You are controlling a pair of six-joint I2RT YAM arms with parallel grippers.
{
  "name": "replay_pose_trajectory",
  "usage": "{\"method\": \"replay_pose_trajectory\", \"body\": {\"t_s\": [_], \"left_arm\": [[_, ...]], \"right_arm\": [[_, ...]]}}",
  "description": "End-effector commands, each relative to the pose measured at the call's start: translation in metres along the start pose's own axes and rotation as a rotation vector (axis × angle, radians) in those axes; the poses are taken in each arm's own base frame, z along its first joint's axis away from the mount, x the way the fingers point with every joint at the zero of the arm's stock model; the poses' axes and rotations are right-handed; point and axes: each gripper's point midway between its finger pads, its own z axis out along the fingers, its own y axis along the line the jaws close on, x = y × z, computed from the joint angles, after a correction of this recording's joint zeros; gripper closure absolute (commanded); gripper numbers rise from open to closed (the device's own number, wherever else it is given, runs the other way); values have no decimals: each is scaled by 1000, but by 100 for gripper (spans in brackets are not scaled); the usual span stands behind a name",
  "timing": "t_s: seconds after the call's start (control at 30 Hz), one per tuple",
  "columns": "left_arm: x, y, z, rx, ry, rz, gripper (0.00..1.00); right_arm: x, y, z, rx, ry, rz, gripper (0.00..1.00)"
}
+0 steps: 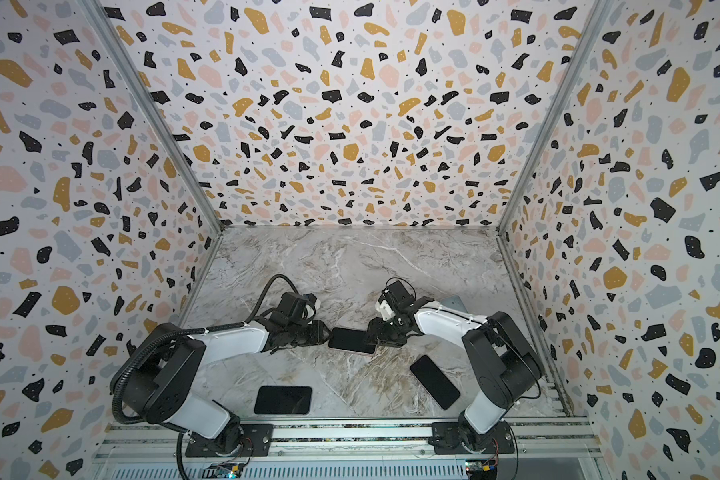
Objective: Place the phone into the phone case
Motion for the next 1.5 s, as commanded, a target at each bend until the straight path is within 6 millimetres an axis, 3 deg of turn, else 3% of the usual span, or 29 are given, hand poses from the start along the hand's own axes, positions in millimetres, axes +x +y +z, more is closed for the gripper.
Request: {"method": "replay_pose_trajectory", "body": {"t_s": [0.0,0.2,0.43,0.63,0.8,1.03,1.27,1.47], "left_arm": [[-9,-8,-3,30,-18,19,62],[0,-19,-21,65,-11,14,53],[39,-47,-31,137,33,16,46],[57,-48,-30,161,40,-10,45],[57,-51,-24,193,30,-18,47],[51,-50,-6,185,41,-19,53],[41,-51,4,165,41,-10,68],[28,-58,16,164,39,12,69]], "right_arm": [[-4,3,-19,47,-25,-14,39],[-22,4,-30,92,-110,-165,42],[-41,10,-11,52,-135,-320,41],[-40,9,10,5,-90,-361,39],[-33,8,21,-39,-53,-354,47],[-20,10,16,-75,-53,-350,51],[0,15,11,-124,-43,-334,60],[21,18,14,-146,-17,-324,64]]}}
